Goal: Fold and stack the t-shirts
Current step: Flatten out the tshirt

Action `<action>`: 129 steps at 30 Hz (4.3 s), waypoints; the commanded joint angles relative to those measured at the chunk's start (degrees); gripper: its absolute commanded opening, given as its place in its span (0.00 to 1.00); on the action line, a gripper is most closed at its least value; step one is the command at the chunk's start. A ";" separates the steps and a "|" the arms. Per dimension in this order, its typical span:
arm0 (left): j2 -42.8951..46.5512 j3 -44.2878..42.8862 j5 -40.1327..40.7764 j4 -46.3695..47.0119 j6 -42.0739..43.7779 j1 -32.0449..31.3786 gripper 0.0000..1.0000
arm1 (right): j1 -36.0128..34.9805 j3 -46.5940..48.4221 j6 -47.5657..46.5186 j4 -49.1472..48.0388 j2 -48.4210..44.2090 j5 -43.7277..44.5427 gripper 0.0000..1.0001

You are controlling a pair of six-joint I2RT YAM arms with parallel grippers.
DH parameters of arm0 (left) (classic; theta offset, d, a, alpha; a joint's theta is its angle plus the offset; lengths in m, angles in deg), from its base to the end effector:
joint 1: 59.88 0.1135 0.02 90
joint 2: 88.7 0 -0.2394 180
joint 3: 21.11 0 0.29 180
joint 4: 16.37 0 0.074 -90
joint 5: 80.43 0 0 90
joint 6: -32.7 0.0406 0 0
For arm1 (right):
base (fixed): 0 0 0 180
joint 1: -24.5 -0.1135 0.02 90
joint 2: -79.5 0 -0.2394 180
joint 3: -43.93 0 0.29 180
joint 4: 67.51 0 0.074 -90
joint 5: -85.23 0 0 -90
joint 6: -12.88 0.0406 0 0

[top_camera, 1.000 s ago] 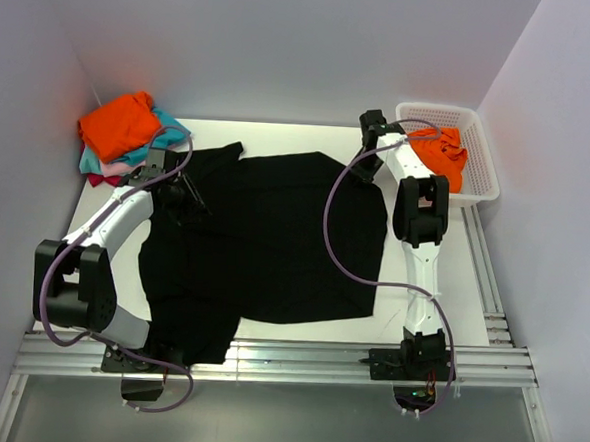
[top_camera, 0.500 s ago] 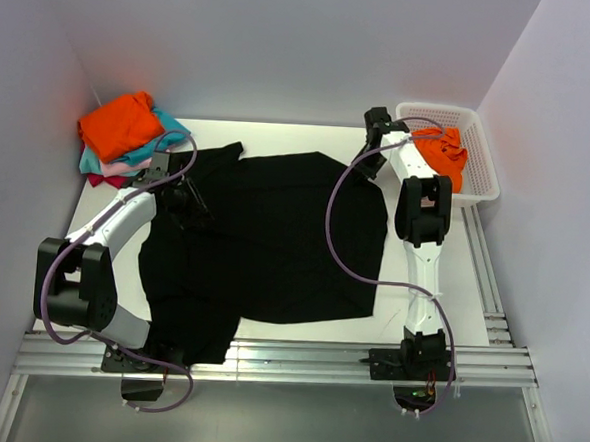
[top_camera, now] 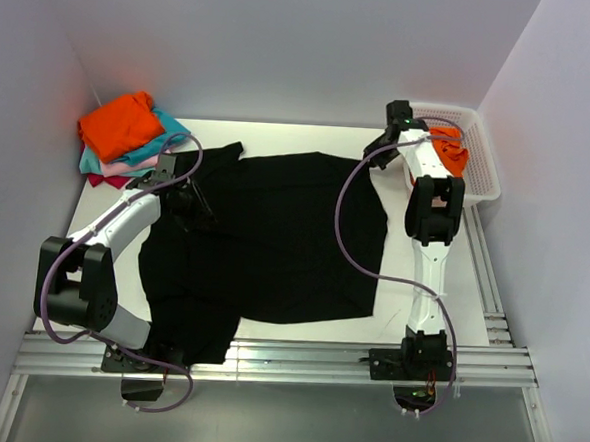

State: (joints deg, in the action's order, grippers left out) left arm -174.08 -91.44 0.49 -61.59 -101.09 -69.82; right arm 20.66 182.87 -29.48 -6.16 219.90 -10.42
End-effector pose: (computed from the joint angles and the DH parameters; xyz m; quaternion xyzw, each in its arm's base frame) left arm 0.3312 -0.0645 0.1777 -0.2611 0.9277 -0.1838 0.1936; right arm 0.5451 0.0406 0.1569 0.3513 0.9051 0.1451 0.1907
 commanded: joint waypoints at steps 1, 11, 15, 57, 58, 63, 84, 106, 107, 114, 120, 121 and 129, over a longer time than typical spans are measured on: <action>0.13 0.47 0.91 -0.03 -0.42 -1.23 0.39 | 5.75 -1.74 12.45 -10.63 2.07 -6.63 0.00; 4.26 2.75 3.19 -2.76 -1.39 -3.78 0.39 | 8.32 5.98 22.85 -26.64 3.93 -10.96 1.00; 5.49 3.11 4.16 -2.15 -1.74 -3.78 0.39 | 8.14 0.20 21.19 -27.96 -2.12 -11.31 1.00; 10.06 9.08 4.25 -0.74 0.99 -2.02 0.39 | -5.48 -3.07 14.06 -12.41 0.14 0.73 0.86; 10.06 9.08 4.07 -0.74 1.07 -2.02 0.39 | -5.57 -3.07 13.97 -12.49 0.14 0.73 0.85; 9.80 9.26 3.72 -0.74 1.78 -0.97 0.38 | -5.57 -2.46 14.06 -11.88 0.93 0.99 0.81; 9.10 10.14 2.75 -0.30 2.31 1.23 0.38 | -5.57 -1.59 11.87 -10.21 1.72 4.33 0.67; 7.34 9.52 2.93 -0.47 3.36 3.96 0.38 | -5.04 -0.18 12.30 -13.54 1.64 5.29 0.00; 7.34 9.44 2.93 -0.56 3.36 4.04 0.38 | -4.78 0.17 12.74 -14.07 1.63 5.56 0.00; 7.86 9.08 2.23 -1.61 3.01 3.96 0.38 | -0.92 8.26 18.01 -14.08 4.00 8.81 0.04; 9.88 10.14 1.88 -2.49 2.75 4.05 0.38 | 2.43 6.25 19.69 -15.30 3.04 8.38 0.97; 10.32 10.49 1.87 -2.76 2.66 4.05 0.38 | 2.95 5.02 19.51 -16.18 2.08 8.37 0.97; 13.58 9.01 4.85 -2.41 2.66 4.05 0.38 | 3.13 -1.48 15.83 -14.96 -6.26 5.91 0.97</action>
State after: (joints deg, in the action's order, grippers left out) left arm -162.32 -80.49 3.52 -64.45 -98.62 -65.95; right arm 23.05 184.83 -12.04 -23.82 219.39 -4.78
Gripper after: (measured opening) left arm 0.378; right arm 0.966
